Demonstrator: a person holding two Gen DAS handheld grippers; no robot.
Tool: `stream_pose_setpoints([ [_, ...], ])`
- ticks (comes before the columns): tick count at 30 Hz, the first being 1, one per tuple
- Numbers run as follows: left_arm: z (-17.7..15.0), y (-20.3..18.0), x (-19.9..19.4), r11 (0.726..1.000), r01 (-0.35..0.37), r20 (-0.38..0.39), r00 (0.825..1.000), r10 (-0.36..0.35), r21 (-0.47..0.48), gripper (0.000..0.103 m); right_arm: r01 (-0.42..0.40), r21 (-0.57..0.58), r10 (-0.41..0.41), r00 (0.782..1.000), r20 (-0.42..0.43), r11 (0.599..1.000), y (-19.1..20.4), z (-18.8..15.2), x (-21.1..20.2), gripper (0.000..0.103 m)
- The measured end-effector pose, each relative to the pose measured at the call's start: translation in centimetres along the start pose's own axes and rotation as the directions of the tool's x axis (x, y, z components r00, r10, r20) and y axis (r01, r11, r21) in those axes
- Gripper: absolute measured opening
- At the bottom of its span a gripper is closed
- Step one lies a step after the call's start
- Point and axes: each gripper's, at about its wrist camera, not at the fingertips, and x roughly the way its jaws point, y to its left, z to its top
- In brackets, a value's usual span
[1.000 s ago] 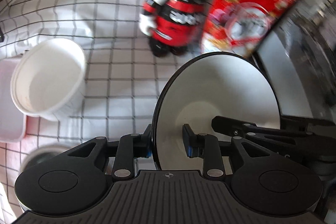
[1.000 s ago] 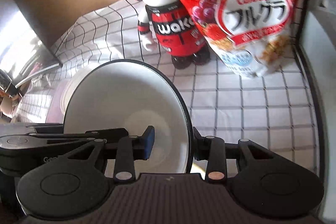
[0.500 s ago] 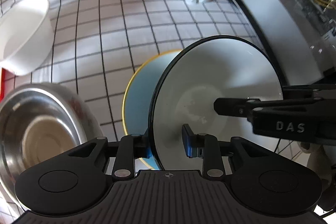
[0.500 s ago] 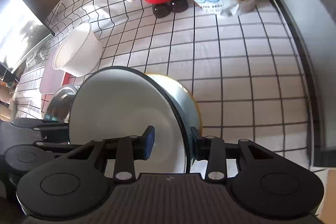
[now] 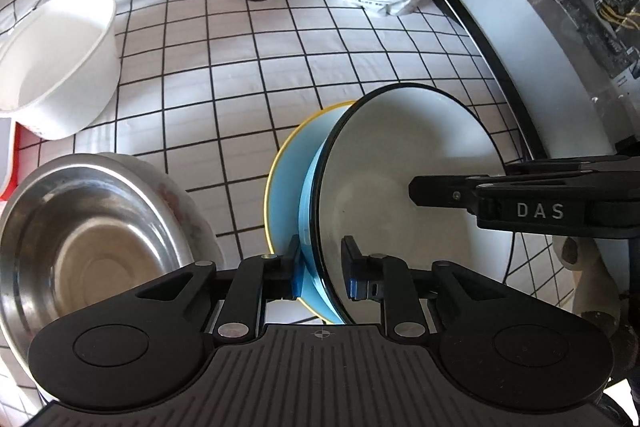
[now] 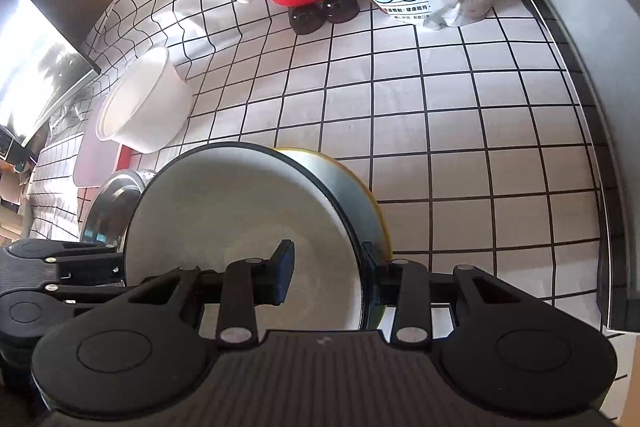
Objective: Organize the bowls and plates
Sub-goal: 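Lower the blue bowl into the yellow-rimmed bowl with both grippers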
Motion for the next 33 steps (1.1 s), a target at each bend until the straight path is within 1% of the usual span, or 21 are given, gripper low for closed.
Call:
stream_pose_setpoints([
  [6, -0.1, 0.6, -0.6, 1.000, 0.014, 0.012, 1.000, -0.014, -0.027, 0.020, 0.014, -0.010, -0.014, 1.000, 0.008, 1.000, 0.2, 0.0, -0.3, 0.037],
  [9, -0.2, 0.8, -0.9, 0.999, 0.028, 0.016, 1.000, -0.027, -0.041, 0.022, 0.026, -0.027, -0.026, 0.999, 0.023, 0.999, 0.4, -0.1, -0.7, 0.037],
  [14, -0.1, 0.5, -1.1, 1.000, 0.004, 0.020, 1.000, -0.003, -0.023, 0.023, 0.032, -0.020, -0.032, 0.999, 0.029, 0.999, 0.4, 0.0, -0.7, 0.037],
  [18, -0.3, 0.2, -1.5, 1.000, -0.017, 0.027, 1.000, 0.017, 0.001, 0.026, 0.068, -0.054, -0.064, 0.996, 0.066, 0.996, 0.9, -0.2, -1.6, 0.037],
  [20, -0.4, -0.2, -1.8, 0.999, -0.045, 0.032, 0.999, 0.044, 0.029, 0.020, 0.093, -0.077, -0.086, 0.992, 0.094, 0.993, 1.3, -0.4, -2.1, 0.038],
  [21, -0.4, -0.4, -2.0, 0.998, -0.050, 0.037, 0.998, 0.048, 0.042, 0.019, 0.091, -0.086, -0.082, 0.992, 0.098, 0.992, 1.3, -0.4, -2.3, 0.038],
  [22, -0.4, -0.5, -2.1, 0.997, -0.061, 0.037, 0.998, 0.060, 0.048, 0.021, 0.088, -0.087, -0.079, 0.992, 0.098, 0.992, 1.4, -0.4, -2.3, 0.038],
  [23, -0.4, -0.5, -2.2, 0.996, -0.069, 0.042, 0.997, 0.067, 0.053, 0.020, 0.091, -0.087, -0.082, 0.992, 0.100, 0.992, 1.4, -0.4, -2.4, 0.038],
  [29, -0.4, 0.0, -2.8, 0.997, -0.063, 0.064, 0.996, 0.060, 0.037, 0.020, 0.088, -0.079, -0.079, 0.991, 0.112, 0.993, 1.3, -0.7, -2.8, 0.038],
  [33, -0.2, 0.8, -3.4, 0.998, -0.066, 0.091, 0.994, 0.066, 0.004, 0.019, 0.101, -0.088, -0.086, 0.984, 0.155, 0.991, 1.5, -1.1, -3.7, 0.038],
])
